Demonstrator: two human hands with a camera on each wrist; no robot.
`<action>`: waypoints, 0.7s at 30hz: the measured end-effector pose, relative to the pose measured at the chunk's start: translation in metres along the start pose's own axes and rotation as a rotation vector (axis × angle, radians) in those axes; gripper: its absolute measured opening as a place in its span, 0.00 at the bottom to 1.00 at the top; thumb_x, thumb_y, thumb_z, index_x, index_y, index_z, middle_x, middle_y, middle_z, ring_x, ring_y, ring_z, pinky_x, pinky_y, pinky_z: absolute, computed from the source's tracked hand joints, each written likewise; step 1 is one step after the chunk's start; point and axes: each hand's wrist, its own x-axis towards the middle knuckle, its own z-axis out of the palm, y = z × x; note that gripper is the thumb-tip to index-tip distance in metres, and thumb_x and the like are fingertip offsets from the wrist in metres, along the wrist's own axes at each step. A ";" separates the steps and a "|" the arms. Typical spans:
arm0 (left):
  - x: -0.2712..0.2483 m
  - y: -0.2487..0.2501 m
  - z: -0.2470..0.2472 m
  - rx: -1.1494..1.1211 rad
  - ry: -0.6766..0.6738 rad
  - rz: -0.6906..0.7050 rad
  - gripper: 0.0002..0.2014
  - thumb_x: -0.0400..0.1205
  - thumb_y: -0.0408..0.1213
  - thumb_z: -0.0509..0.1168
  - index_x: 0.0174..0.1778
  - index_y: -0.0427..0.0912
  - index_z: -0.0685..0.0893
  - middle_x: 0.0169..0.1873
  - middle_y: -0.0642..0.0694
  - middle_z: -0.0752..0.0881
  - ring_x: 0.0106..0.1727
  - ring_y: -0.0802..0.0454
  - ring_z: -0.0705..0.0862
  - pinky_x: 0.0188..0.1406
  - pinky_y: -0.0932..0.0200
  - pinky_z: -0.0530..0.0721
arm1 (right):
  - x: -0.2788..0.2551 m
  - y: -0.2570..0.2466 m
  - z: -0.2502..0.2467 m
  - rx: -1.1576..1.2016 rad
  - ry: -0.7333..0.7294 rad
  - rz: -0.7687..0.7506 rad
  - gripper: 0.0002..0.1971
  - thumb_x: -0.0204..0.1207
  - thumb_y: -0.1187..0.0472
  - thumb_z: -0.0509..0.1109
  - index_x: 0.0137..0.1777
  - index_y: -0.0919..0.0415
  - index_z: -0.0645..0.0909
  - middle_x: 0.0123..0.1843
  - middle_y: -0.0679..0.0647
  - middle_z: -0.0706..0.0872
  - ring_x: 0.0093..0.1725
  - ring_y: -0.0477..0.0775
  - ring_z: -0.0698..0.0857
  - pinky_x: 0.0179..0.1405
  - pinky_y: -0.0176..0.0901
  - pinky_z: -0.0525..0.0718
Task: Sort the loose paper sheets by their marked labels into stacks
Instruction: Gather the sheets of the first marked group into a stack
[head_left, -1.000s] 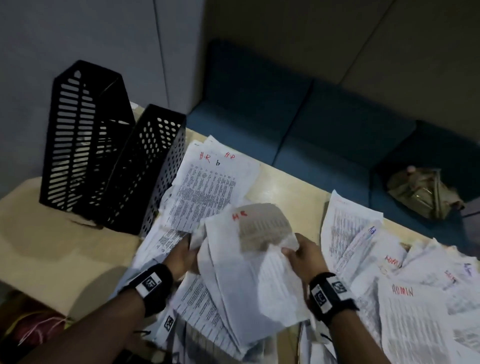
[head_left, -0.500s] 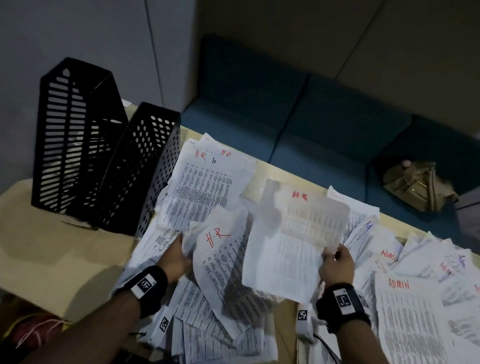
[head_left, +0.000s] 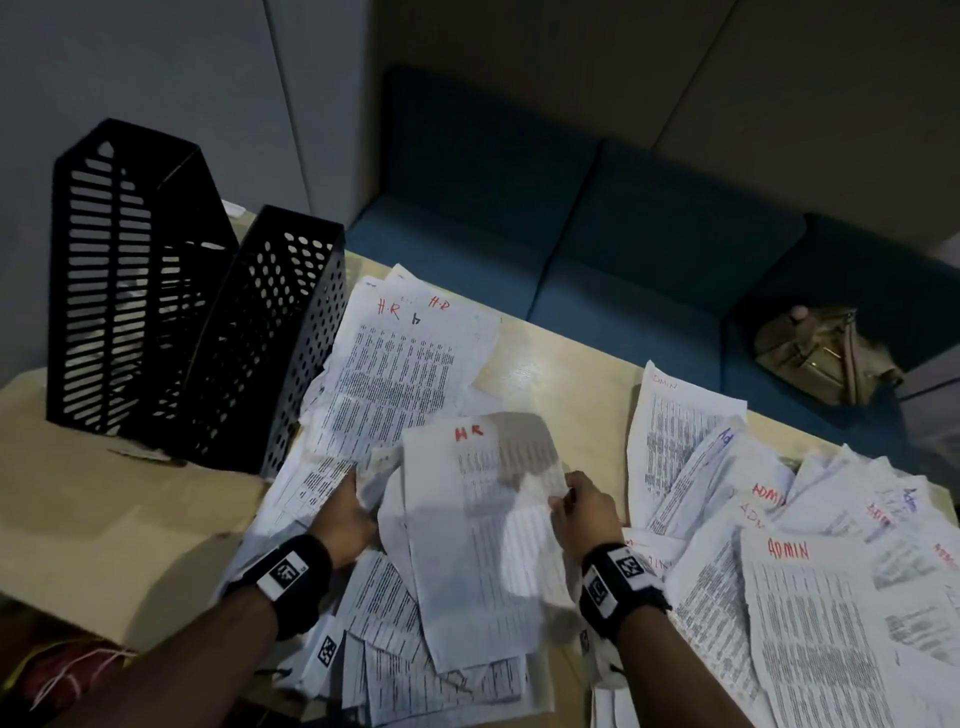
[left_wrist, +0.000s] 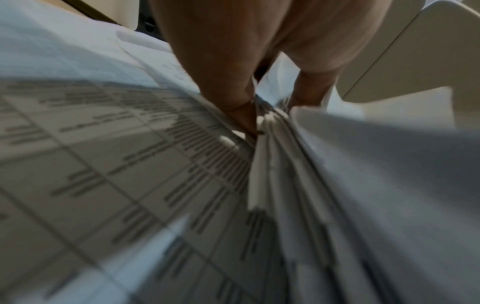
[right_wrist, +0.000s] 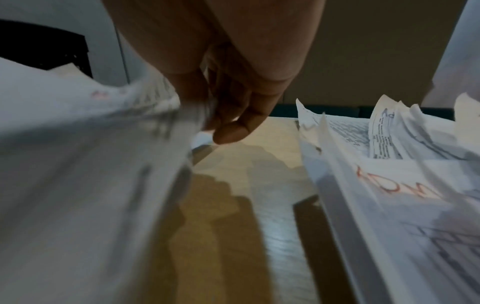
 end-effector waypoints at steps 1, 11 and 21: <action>0.000 -0.003 -0.001 -0.018 0.003 -0.015 0.34 0.74 0.18 0.68 0.67 0.61 0.79 0.53 0.49 0.86 0.52 0.45 0.86 0.36 0.55 0.90 | 0.000 0.001 -0.002 0.038 0.035 0.021 0.11 0.79 0.65 0.64 0.59 0.61 0.78 0.47 0.60 0.88 0.47 0.62 0.86 0.41 0.40 0.78; -0.006 -0.004 -0.006 -0.151 -0.004 -0.152 0.50 0.71 0.15 0.69 0.78 0.64 0.57 0.61 0.54 0.78 0.49 0.49 0.85 0.35 0.46 0.90 | -0.016 0.050 -0.015 0.217 0.027 0.232 0.07 0.79 0.71 0.61 0.40 0.62 0.72 0.35 0.56 0.80 0.43 0.58 0.81 0.43 0.48 0.79; 0.030 -0.067 -0.017 0.009 0.031 -0.087 0.40 0.76 0.56 0.69 0.81 0.61 0.56 0.75 0.52 0.75 0.75 0.50 0.74 0.71 0.44 0.77 | -0.008 -0.006 0.016 -0.073 -0.150 -0.106 0.15 0.78 0.58 0.66 0.63 0.60 0.76 0.58 0.58 0.84 0.54 0.58 0.84 0.52 0.45 0.81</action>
